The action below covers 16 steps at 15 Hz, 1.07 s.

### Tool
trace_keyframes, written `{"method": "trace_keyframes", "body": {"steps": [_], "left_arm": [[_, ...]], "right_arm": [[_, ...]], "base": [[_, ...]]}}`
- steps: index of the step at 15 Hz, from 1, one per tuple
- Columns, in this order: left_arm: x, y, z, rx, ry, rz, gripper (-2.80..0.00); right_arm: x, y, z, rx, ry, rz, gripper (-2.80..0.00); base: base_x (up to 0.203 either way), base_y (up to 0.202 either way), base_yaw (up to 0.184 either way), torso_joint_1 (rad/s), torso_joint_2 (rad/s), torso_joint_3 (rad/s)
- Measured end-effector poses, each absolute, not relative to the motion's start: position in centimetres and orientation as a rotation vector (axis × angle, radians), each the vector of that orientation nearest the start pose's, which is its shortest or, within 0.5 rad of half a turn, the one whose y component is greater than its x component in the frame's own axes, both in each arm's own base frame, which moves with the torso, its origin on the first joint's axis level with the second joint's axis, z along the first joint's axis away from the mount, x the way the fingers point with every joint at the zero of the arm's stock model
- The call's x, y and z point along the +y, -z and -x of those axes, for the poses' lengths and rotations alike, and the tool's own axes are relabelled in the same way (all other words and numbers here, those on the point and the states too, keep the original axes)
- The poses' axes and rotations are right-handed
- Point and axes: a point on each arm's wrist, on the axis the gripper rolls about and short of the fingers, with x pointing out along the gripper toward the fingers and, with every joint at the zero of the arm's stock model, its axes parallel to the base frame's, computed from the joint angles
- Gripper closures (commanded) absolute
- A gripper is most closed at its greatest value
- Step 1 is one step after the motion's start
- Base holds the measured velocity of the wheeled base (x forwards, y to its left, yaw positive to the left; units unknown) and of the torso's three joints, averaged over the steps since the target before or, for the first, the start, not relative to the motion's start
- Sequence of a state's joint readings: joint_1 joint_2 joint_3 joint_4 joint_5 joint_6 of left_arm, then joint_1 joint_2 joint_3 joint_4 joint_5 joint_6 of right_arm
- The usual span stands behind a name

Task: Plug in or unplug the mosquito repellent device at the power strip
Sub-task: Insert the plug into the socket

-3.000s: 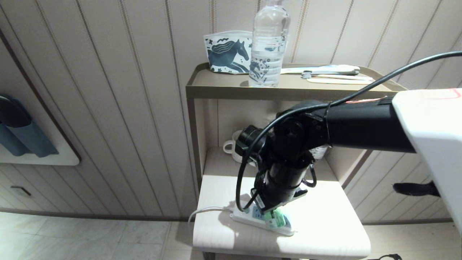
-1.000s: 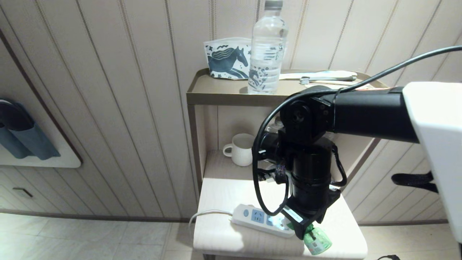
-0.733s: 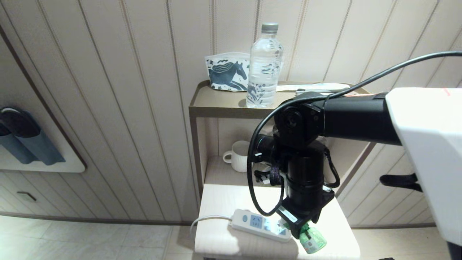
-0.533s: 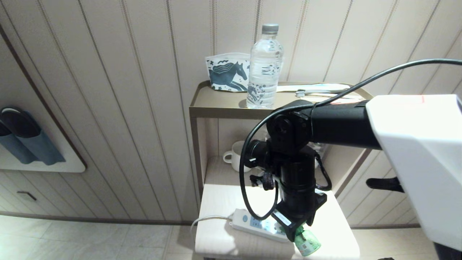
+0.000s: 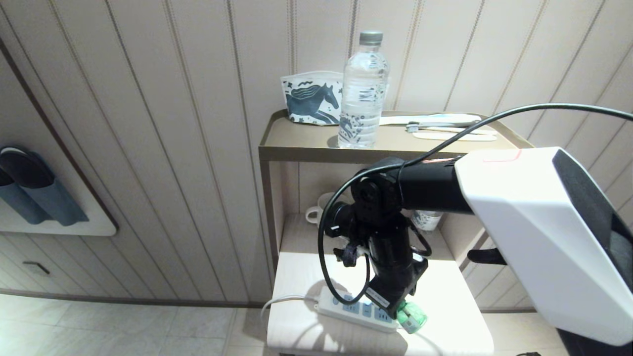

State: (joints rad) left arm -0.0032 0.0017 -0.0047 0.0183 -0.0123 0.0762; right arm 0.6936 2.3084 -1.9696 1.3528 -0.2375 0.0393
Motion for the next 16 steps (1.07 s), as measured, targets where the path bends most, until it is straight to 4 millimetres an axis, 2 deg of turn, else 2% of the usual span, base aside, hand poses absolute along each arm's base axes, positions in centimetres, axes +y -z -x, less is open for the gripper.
{"method": "trace_keyframes", "body": {"steps": [4,8,12,16], "left_arm": [[0.0,-7.5,2.3,0.014,0.016,-0.076,0.00],[0.0,-7.5,2.3,0.015,0.016,-0.076,0.00],[0.0,-7.5,2.3,0.015,0.016,-0.076,0.00],[0.0,-7.5,2.3,0.015,0.016,-0.076,0.00]], "right_arm": [[23.4,-14.7,-29.3,1.448,-0.405,0.928,0.00],[23.4,-14.9,-29.0,1.436,-0.514,1.063,0.00],[23.6,-14.5,-28.9,1.425,-0.570,1.196,0.00],[24.9,-13.0,-28.7,1.423,-0.581,1.307,0.00]], "base": [[0.000,0.000,0.000,0.000,0.00,0.000],[0.000,0.000,0.000,0.000,0.00,0.000],[0.000,0.000,0.000,0.000,0.00,0.000],[0.000,0.000,0.000,0.000,0.00,0.000]]}}
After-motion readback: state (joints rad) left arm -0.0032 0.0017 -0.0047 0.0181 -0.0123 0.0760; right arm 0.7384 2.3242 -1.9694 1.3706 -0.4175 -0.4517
